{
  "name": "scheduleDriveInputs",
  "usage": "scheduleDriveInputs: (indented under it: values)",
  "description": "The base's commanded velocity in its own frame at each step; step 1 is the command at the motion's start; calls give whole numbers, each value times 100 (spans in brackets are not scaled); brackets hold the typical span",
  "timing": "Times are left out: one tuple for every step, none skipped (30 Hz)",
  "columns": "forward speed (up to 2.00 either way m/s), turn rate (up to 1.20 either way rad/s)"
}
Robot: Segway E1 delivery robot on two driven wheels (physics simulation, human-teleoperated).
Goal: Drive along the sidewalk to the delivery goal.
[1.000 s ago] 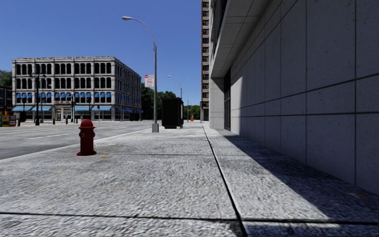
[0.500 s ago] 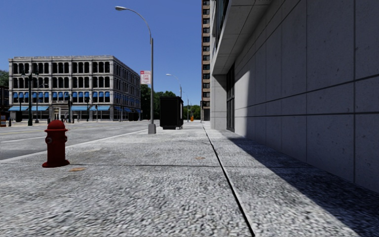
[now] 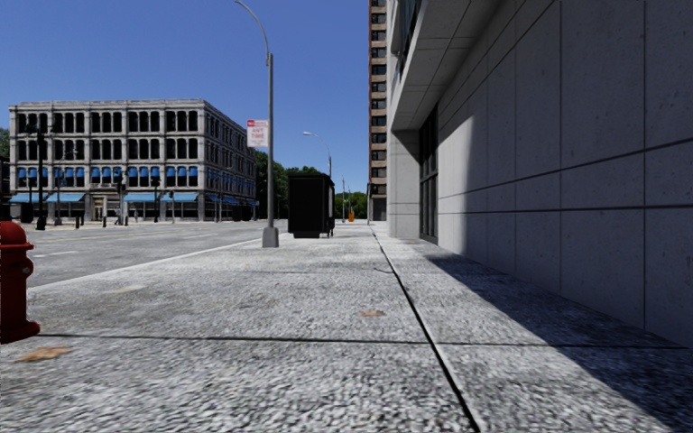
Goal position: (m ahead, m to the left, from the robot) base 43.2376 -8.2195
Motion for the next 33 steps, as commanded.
scheduleDriveInputs:
  values:
    - [188, 0]
    - [188, 0]
    - [188, 0]
    - [188, 0]
    - [188, 0]
    - [188, 0]
    - [188, 0]
    - [188, 0]
    - [188, 0]
    - [188, 0]
    - [188, 0]
    - [188, 0]
    - [189, 0]
    - [189, 0]
    - [189, 0]
    - [189, 0]
    - [189, 0]
    - [189, 0]
    - [189, 0]
    - [189, 0]
    - [189, 0]
    - [189, 0]
    - [189, 0]
    - [189, 0]
    - [189, 0]
    - [189, 0]
    - [189, 0]
    - [189, 0]
    - [189, 0]
    - [189, 0]
    - [189, 0]
    - [189, 0]
    - [189, 0]
